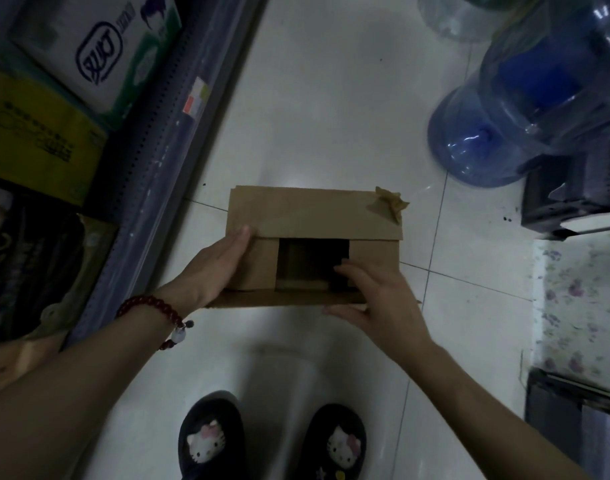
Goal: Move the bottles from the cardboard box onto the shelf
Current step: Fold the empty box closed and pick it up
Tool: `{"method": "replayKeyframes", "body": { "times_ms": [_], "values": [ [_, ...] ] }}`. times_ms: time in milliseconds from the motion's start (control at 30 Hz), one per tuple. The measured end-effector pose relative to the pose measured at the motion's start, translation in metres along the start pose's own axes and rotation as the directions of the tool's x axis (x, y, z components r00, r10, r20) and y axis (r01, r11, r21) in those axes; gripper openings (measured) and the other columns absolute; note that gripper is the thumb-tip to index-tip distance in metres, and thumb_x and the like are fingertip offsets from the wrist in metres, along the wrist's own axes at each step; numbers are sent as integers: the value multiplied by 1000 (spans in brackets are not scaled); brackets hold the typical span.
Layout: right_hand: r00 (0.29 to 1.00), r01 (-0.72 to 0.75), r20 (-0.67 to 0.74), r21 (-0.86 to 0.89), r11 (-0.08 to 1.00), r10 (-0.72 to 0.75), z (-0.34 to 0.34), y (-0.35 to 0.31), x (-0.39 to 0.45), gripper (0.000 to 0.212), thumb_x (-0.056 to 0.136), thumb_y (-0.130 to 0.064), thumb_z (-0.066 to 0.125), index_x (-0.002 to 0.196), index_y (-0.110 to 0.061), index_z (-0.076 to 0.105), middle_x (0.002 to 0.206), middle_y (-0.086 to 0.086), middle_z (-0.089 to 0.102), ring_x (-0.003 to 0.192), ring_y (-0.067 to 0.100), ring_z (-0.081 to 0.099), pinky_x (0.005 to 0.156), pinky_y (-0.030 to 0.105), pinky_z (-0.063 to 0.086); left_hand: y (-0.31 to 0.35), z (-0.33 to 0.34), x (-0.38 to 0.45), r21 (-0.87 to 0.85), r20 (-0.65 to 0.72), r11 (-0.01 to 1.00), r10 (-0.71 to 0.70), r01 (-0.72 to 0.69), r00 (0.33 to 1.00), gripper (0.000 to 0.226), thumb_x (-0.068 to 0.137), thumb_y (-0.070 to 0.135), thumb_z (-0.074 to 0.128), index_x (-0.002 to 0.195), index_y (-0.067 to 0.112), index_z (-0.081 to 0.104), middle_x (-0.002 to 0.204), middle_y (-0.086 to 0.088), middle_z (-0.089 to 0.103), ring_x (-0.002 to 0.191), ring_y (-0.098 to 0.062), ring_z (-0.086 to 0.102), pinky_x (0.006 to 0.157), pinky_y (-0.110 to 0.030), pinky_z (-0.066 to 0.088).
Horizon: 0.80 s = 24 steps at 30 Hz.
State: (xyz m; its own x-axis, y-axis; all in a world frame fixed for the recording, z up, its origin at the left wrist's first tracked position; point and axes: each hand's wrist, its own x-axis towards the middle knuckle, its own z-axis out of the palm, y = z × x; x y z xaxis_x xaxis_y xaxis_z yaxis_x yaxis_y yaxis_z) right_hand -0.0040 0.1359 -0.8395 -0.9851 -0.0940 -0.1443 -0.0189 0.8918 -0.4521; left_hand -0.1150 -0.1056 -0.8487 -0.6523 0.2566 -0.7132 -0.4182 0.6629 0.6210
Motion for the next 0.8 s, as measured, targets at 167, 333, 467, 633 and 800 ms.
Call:
{"method": "replayKeyframes", "body": {
  "times_ms": [167,333,467,633,800],
  "values": [
    [969,-220,-141,-127,967,202,-5,14,43,82,72,-76,44,130,-20,54,148,10,39,143,35,24,115,62,7,1,-3,-2,-55,42,998,39,-37,998,90,61,94,11,134,51,40,126,23,47,107,-1,46,91,-24,33],
    [882,-445,-169,14,896,440,14,24,67,99,66,-84,38,145,-25,31,161,7,0,147,36,-3,115,63,3,-8,3,1,-102,-162,984,131,-148,978,59,76,68,50,125,36,59,115,24,57,100,11,52,77,-2,36],
    [842,-521,-104,100,848,530,32,36,85,102,68,-80,51,148,-24,20,161,4,-7,147,32,-4,117,58,7,-9,17,15,149,-397,954,299,-261,868,29,84,26,66,113,21,66,104,11,62,91,-6,55,77,-4,38],
    [819,-561,-101,59,825,564,47,42,94,103,71,-78,50,148,-20,15,161,7,3,148,31,-3,117,55,5,-2,27,42,141,-578,976,215,-164,787,33,79,16,67,112,17,64,109,-3,57,96,-15,54,82,-12,36],
    [811,-477,-236,264,838,535,37,54,86,86,76,-59,64,146,-30,23,160,3,10,145,29,16,114,54,26,-1,30,47,26,-593,994,100,-105,799,65,81,18,68,139,26,39,139,-8,37,124,-21,42,98,-23,30]
  ]
}}
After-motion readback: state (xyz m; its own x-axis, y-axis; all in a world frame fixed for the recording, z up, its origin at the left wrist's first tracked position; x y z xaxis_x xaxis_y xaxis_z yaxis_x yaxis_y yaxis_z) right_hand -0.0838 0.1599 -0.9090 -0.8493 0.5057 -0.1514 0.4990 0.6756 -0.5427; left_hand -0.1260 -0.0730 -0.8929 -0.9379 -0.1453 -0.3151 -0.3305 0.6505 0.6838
